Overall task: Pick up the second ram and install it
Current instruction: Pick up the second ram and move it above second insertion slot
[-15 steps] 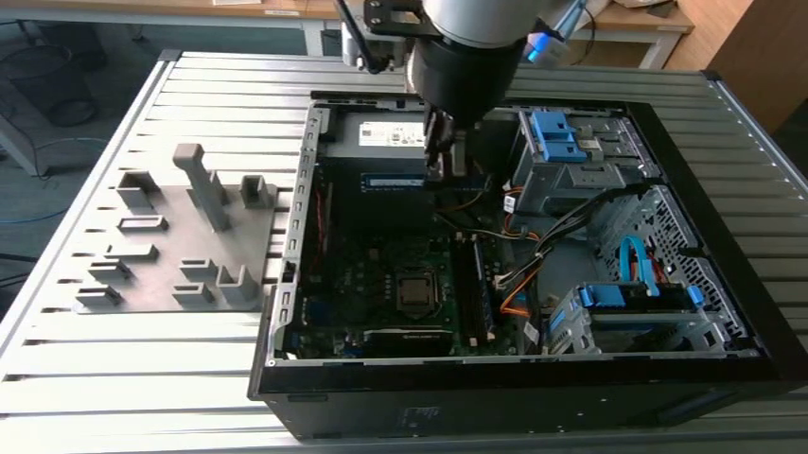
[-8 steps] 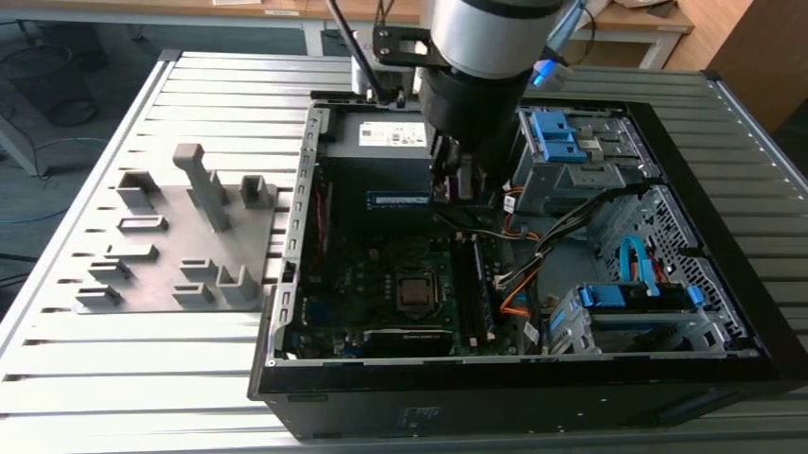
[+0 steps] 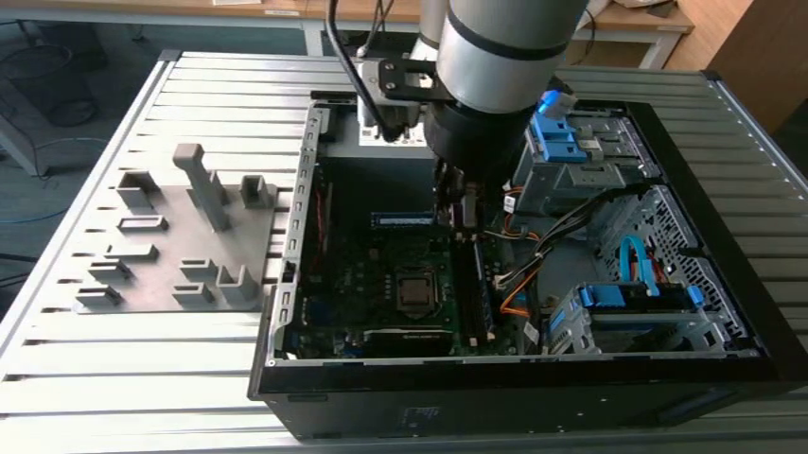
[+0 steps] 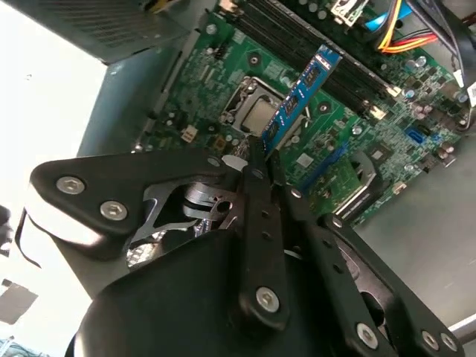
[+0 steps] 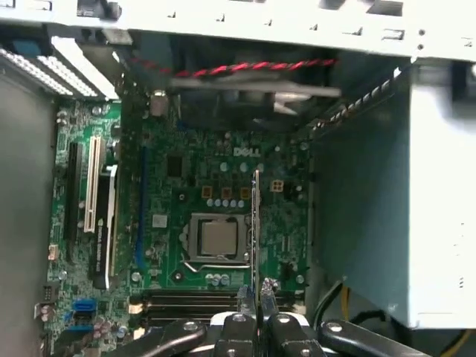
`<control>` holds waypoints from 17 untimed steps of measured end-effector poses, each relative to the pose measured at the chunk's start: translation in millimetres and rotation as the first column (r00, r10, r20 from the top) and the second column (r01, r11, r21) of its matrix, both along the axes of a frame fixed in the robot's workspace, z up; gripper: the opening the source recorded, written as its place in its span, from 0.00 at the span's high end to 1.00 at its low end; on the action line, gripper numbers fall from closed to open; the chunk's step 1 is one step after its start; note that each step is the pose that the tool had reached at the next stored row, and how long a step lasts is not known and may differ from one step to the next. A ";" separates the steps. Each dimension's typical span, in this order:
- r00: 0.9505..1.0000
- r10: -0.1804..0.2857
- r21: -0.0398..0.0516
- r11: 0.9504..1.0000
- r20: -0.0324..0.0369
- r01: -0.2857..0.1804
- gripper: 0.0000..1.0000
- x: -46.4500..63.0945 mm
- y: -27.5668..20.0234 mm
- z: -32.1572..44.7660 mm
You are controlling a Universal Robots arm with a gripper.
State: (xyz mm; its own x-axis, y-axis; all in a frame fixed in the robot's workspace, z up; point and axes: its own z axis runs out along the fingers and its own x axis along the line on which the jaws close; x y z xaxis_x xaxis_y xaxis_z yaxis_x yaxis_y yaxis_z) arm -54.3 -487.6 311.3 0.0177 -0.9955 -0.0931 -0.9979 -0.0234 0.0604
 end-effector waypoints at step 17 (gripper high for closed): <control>1.000 0.000 0.000 1.000 0.000 0.000 0.86 19.8 -6.1 -19.4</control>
